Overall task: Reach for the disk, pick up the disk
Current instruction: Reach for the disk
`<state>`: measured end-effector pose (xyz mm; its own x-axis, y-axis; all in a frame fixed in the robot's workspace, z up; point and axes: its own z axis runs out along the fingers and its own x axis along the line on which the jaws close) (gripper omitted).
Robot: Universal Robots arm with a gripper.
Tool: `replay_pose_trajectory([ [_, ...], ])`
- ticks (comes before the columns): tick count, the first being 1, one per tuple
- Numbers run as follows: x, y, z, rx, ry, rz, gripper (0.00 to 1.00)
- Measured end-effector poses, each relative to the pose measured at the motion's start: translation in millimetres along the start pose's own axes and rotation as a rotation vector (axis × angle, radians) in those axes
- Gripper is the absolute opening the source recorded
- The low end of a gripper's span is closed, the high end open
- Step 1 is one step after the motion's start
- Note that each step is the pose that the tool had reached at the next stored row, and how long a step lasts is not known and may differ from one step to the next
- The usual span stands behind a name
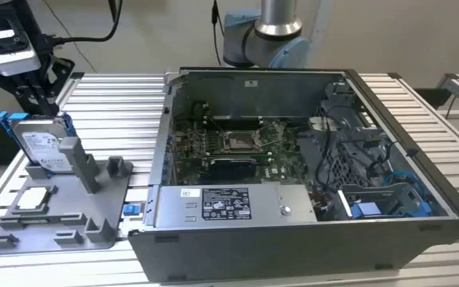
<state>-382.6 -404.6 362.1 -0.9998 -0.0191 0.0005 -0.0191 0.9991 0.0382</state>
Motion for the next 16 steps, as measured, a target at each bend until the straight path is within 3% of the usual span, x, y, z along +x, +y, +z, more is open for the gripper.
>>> replay_pose_trajectory([
  [13, 0.0, 0.2, 0.0, 0.0000, 0.0000, 0.000, 0.00],
  [16, 0.9, 4.9, 0.3, 0.0000, 0.0001, 0.000, 0.00],
])
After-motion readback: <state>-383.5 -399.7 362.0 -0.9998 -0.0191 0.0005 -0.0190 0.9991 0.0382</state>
